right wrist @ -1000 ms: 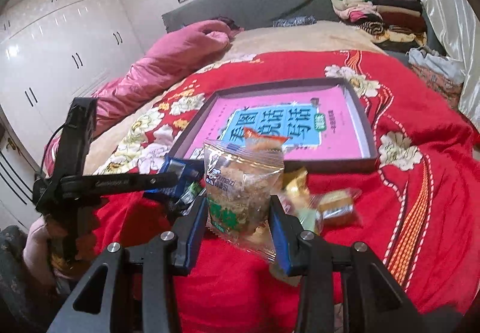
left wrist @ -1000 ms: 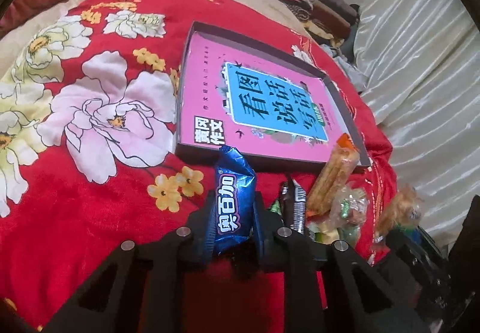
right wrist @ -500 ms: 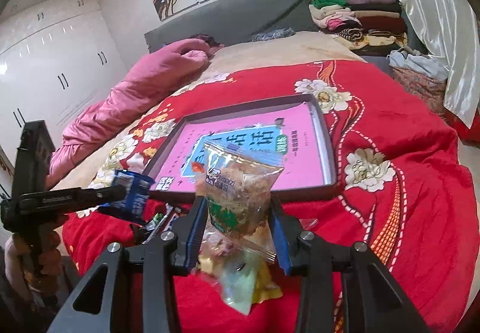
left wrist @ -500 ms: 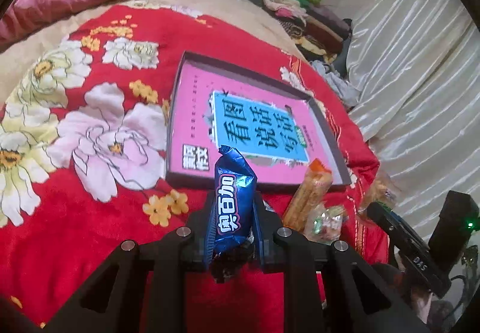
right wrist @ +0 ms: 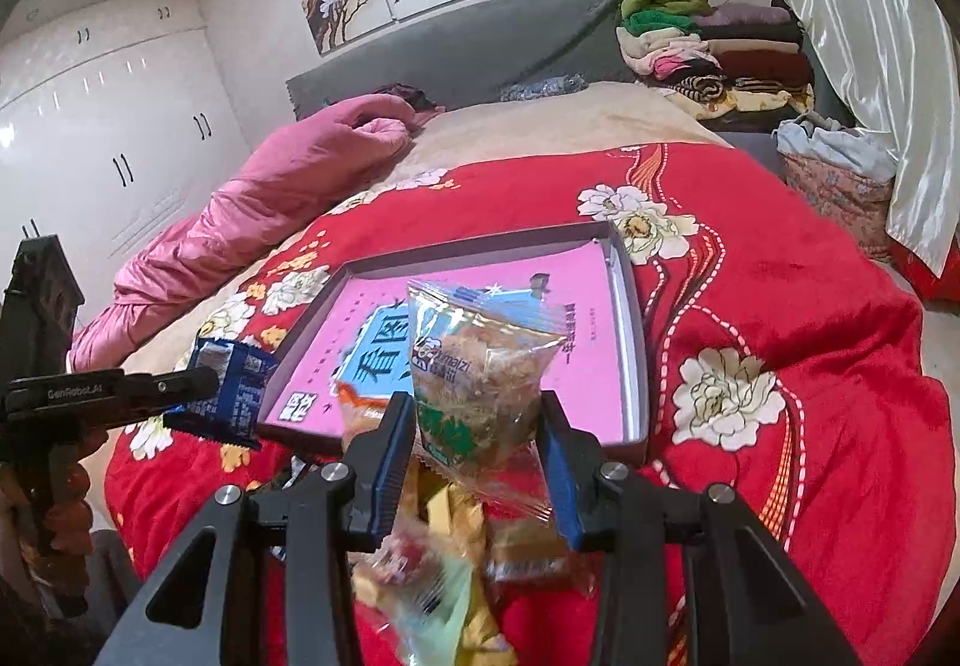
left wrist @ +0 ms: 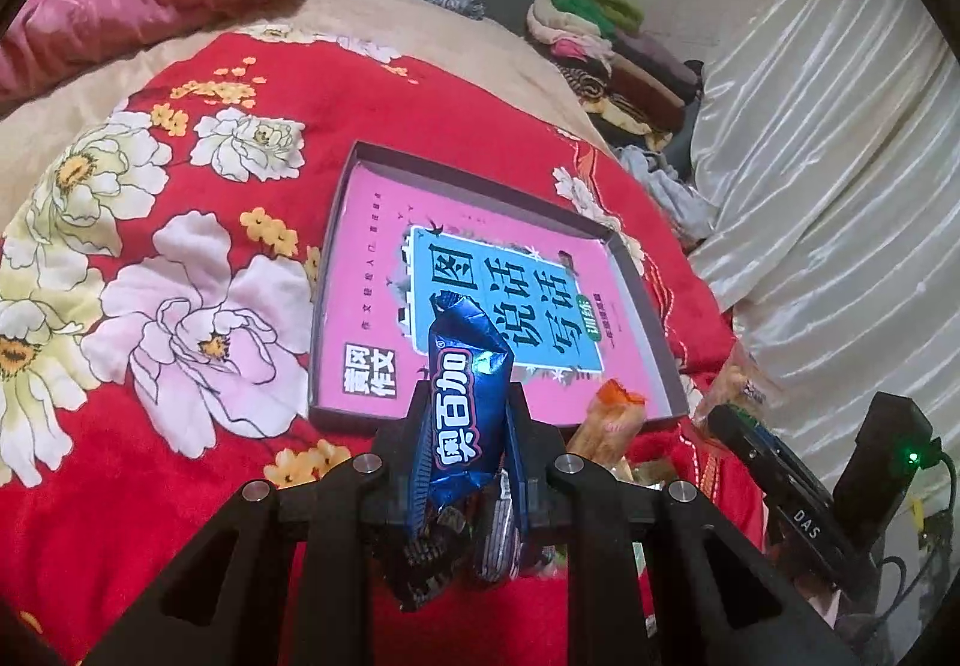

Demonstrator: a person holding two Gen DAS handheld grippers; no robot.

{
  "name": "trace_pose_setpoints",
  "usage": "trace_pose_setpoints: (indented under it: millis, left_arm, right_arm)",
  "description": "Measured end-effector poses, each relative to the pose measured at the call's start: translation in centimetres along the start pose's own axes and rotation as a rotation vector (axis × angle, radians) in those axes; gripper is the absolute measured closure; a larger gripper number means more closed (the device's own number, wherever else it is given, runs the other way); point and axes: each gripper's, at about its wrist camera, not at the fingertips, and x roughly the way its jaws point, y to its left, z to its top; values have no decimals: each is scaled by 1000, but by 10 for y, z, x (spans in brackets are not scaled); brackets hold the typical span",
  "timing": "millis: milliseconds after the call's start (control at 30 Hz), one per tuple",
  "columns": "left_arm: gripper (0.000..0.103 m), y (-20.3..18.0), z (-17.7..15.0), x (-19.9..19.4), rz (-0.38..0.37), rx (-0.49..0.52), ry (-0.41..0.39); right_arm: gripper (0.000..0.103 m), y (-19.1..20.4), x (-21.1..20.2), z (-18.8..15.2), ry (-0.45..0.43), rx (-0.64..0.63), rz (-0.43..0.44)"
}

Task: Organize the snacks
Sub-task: 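Lift the Oreo packet with the left gripper and carry it over the pink tray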

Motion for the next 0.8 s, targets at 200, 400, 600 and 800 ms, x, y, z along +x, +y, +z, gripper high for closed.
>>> trace_pose_setpoints:
  millis: [200, 400, 600, 800]
  left_arm:
    - [81, -2, 4, 9, 4, -8, -4]
    - [81, -4, 10, 16, 13, -8, -14]
    - [81, -2, 14, 26, 25, -18, -10]
    - [81, -1, 15, 36, 30, -23, -4]
  right_arm:
    - [62, -12, 11, 5, -3, 9, -15]
    - [62, -17, 22, 8, 9, -6, -18]
    - [62, -21, 35, 11, 32, -10, -10]
    - [62, -25, 47, 12, 54, -9, -10]
